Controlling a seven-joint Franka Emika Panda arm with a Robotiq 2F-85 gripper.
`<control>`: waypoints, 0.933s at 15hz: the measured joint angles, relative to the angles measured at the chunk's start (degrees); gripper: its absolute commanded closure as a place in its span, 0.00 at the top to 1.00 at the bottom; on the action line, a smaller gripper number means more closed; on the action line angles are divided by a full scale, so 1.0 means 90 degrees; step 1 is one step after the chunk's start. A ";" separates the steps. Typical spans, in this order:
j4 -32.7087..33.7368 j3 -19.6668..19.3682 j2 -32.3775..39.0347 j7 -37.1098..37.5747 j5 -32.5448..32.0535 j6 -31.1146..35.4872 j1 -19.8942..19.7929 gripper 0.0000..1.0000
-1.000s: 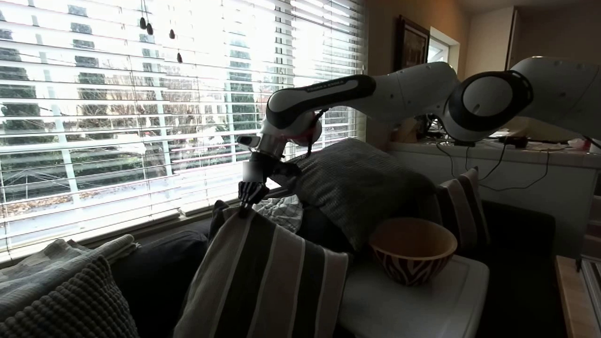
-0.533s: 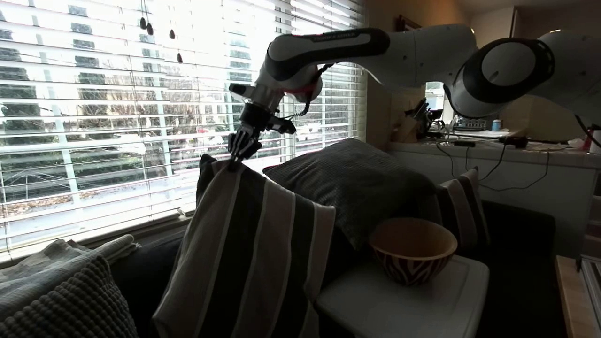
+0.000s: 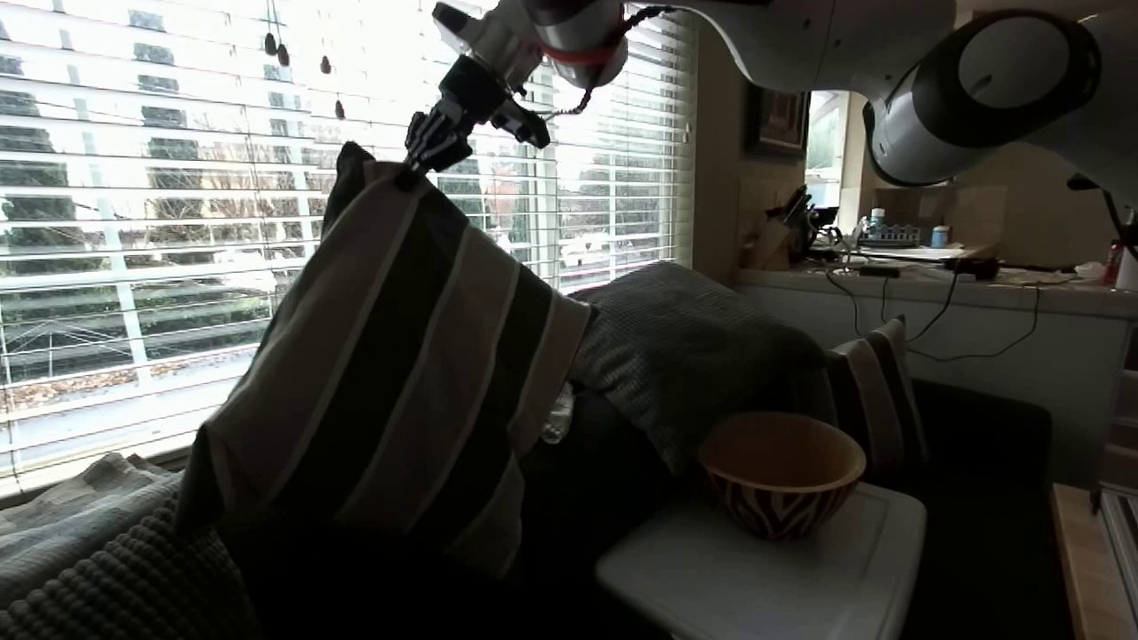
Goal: Move the striped pillow closer to the window
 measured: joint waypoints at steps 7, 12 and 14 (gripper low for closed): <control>0.0239 0.0000 -0.0079 0.0047 0.0004 0.0405 0.0026 0.04; 0.0239 0.0000 -0.0006 0.0047 0.0004 0.0405 0.0029 0.01; 0.0229 -0.0001 0.0003 0.0047 0.0004 0.0381 0.0028 0.01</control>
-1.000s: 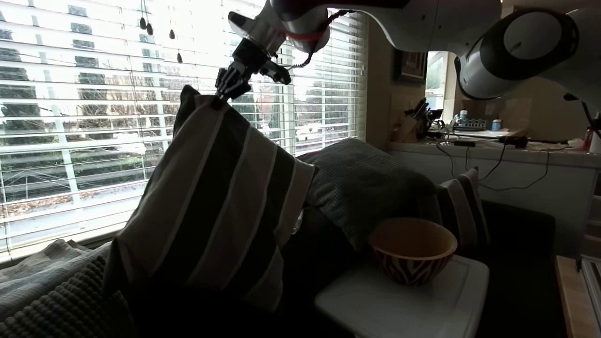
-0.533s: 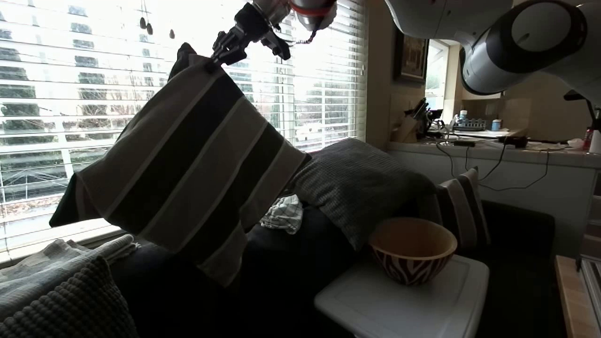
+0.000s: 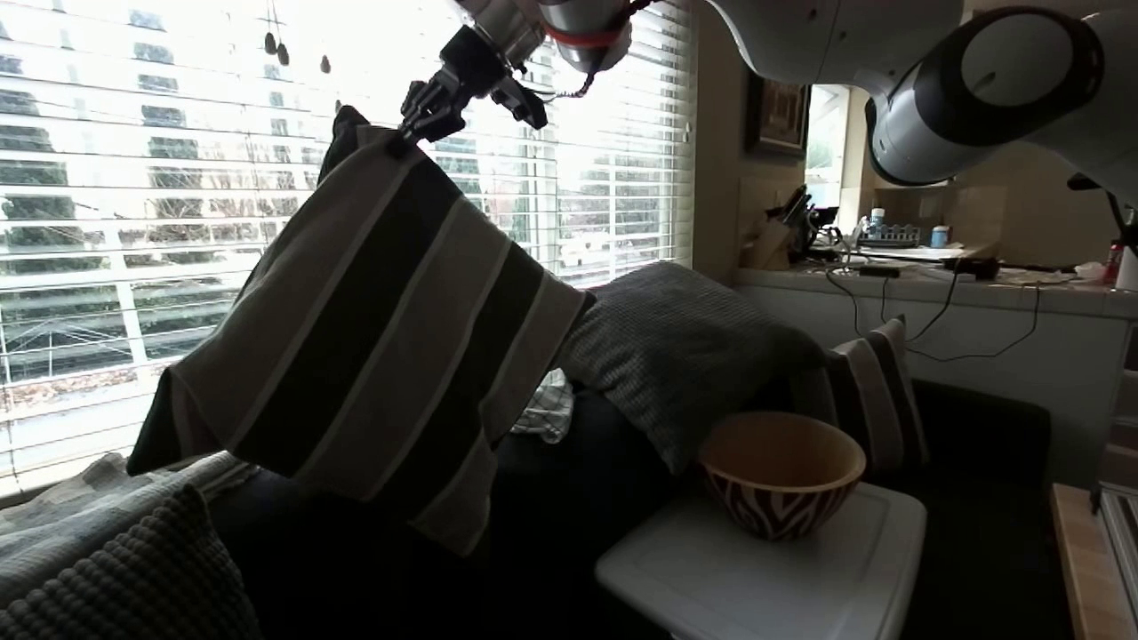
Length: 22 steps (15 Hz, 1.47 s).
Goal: Move the striped pillow closer to the window
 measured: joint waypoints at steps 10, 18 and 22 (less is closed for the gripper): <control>0.0647 -0.0066 0.0142 -0.1607 -0.0709 -0.0045 0.0510 0.01; 0.0715 -0.0104 0.0167 -0.2731 -0.0795 0.1218 0.0890 0.01; 0.0702 -0.0186 0.0248 -0.2754 -0.0868 0.2238 0.1047 0.01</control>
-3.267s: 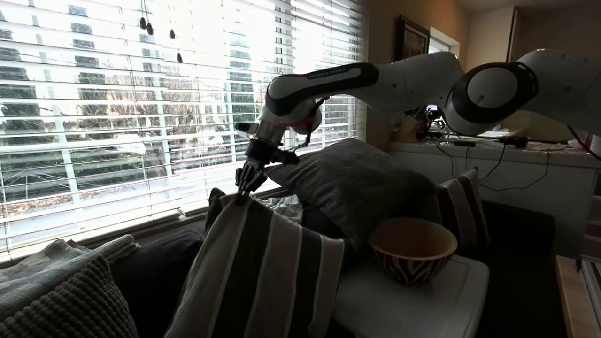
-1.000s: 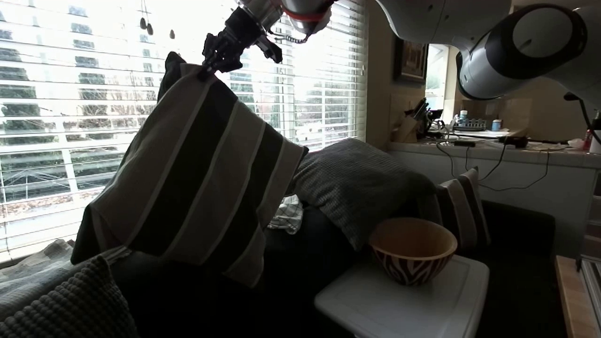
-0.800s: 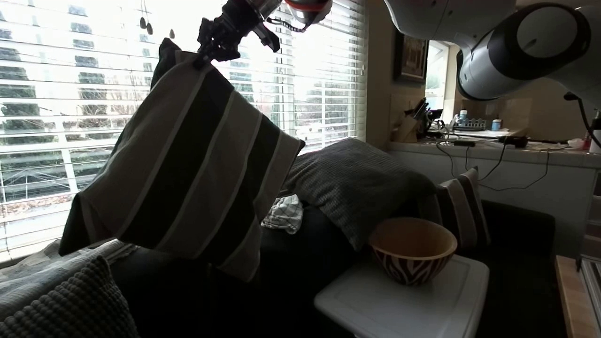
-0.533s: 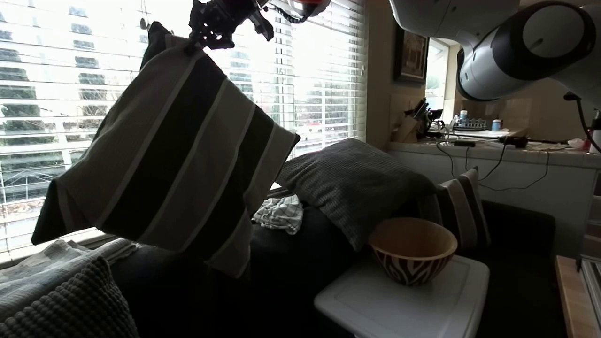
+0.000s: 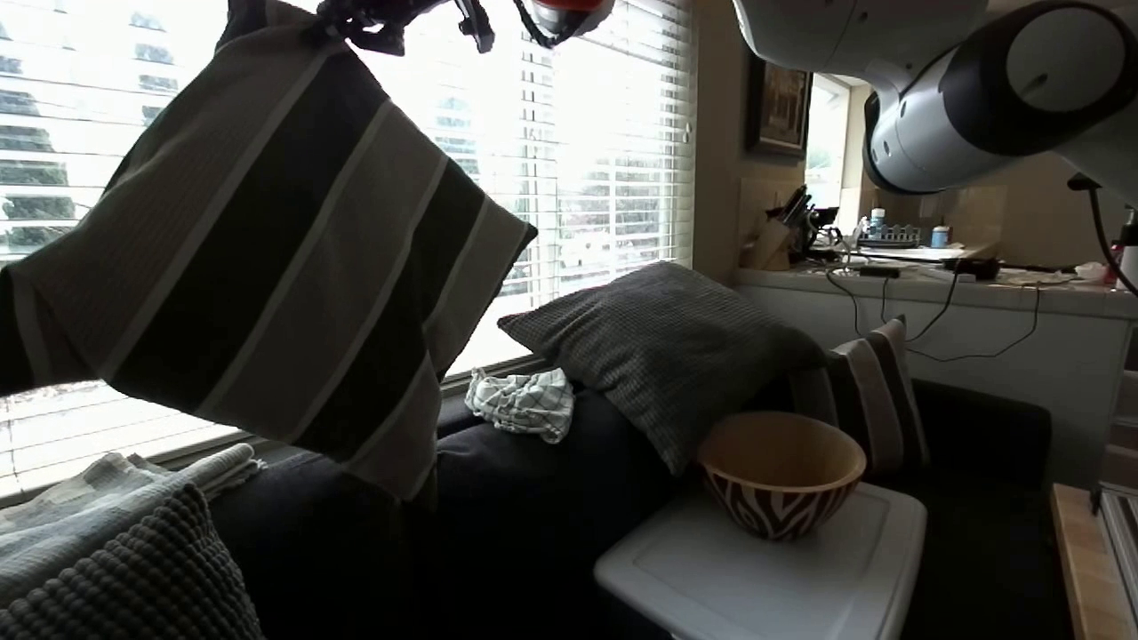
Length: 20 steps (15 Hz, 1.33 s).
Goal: Move the striped pillow closer to the window
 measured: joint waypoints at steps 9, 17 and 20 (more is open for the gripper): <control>0.0000 -0.0454 0.0220 -0.0363 -0.0749 0.1286 -0.0008 0.01; -0.0006 -0.0661 0.0416 -0.1598 -0.1109 0.1619 -0.0413 0.04; -0.0007 -0.0661 0.0488 -0.1876 -0.1125 0.1624 -0.0479 0.04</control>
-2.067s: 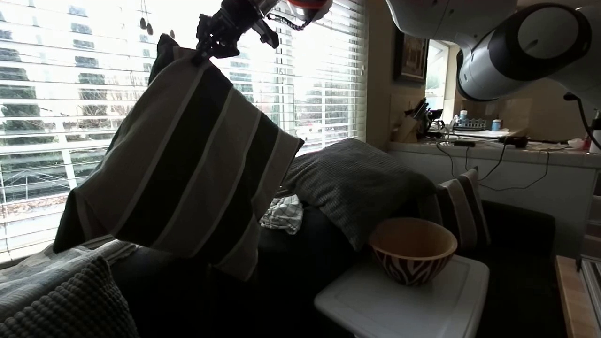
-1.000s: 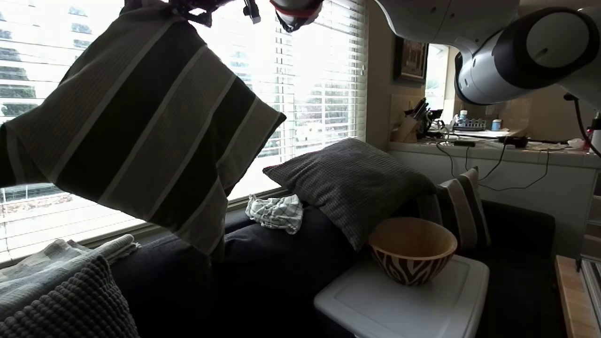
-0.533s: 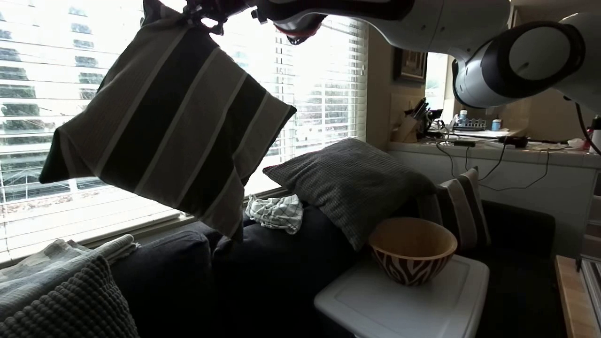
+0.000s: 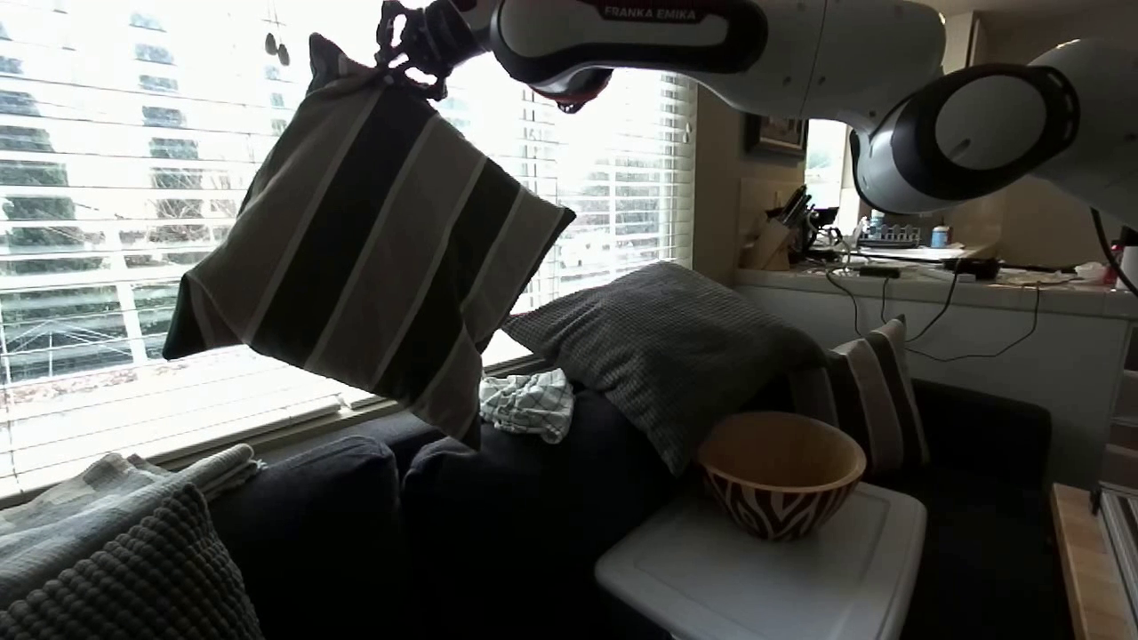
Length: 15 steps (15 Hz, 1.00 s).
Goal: Move the striped pillow closer to the window
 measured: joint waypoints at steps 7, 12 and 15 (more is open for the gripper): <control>0.0001 0.0001 0.0000 -0.0038 -0.0019 0.0012 0.0011 0.01; -0.0013 -0.0072 0.0331 -0.0313 -0.0051 0.0194 -0.0020 0.01; -0.0013 -0.0095 0.0534 -0.0759 -0.0095 0.0583 -0.0084 0.01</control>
